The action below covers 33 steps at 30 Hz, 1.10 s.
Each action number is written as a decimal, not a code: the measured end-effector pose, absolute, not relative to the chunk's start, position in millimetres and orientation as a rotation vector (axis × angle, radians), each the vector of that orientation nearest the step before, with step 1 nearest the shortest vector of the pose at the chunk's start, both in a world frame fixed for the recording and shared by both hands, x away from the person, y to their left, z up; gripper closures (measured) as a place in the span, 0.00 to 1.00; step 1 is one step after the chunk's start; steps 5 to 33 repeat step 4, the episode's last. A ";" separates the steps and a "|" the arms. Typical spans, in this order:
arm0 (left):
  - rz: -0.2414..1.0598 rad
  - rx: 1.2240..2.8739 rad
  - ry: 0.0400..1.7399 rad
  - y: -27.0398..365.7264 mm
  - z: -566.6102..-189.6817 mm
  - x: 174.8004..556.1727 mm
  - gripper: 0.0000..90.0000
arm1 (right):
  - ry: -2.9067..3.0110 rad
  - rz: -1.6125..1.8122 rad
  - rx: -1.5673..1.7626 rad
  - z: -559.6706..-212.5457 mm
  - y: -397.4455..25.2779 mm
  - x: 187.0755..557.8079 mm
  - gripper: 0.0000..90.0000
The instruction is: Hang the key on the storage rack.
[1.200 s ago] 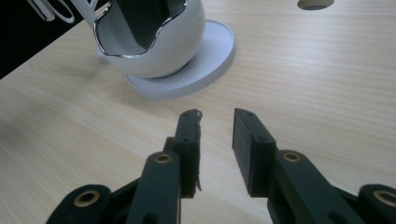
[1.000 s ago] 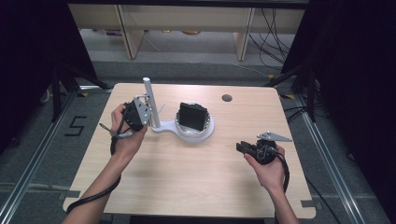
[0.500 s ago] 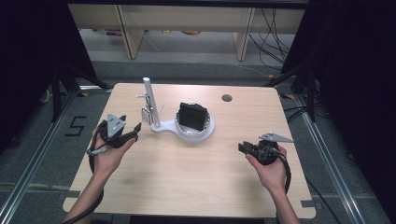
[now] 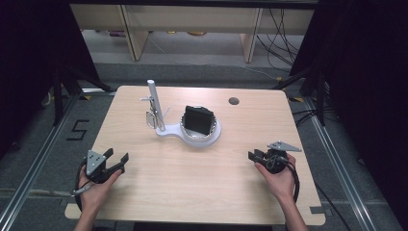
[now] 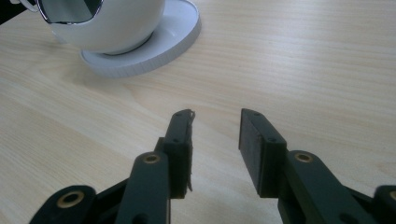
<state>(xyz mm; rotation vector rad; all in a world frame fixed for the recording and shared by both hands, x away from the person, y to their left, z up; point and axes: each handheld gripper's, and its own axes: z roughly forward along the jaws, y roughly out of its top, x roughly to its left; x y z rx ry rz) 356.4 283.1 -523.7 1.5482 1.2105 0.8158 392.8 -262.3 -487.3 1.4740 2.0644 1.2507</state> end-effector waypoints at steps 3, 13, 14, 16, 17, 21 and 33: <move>0.815 1.539 1.206 281.6 -523.8 356.0 0.36 | 2.072 1.267 1.471 -488.2 -262.3 392.6 0.71; 0.812 1.532 1.206 281.7 -523.9 356.3 0.36 | 2.076 1.262 1.469 -488.0 -262.9 392.9 0.71; 0.812 1.532 1.206 281.7 -523.9 356.3 0.36 | 2.076 1.262 1.469 -488.0 -262.9 392.9 0.71; 0.812 1.532 1.206 281.7 -523.9 356.3 0.36 | 2.076 1.262 1.469 -488.0 -262.9 392.9 0.71; 0.812 1.532 1.206 281.7 -523.9 356.3 0.36 | 2.076 1.262 1.469 -488.0 -262.9 392.9 0.71; 0.812 1.532 1.206 281.7 -523.9 356.3 0.36 | 2.076 1.262 1.469 -488.0 -262.9 392.9 0.71; 0.812 1.532 1.206 281.7 -523.9 356.3 0.36 | 2.076 1.262 1.469 -488.0 -262.9 392.9 0.71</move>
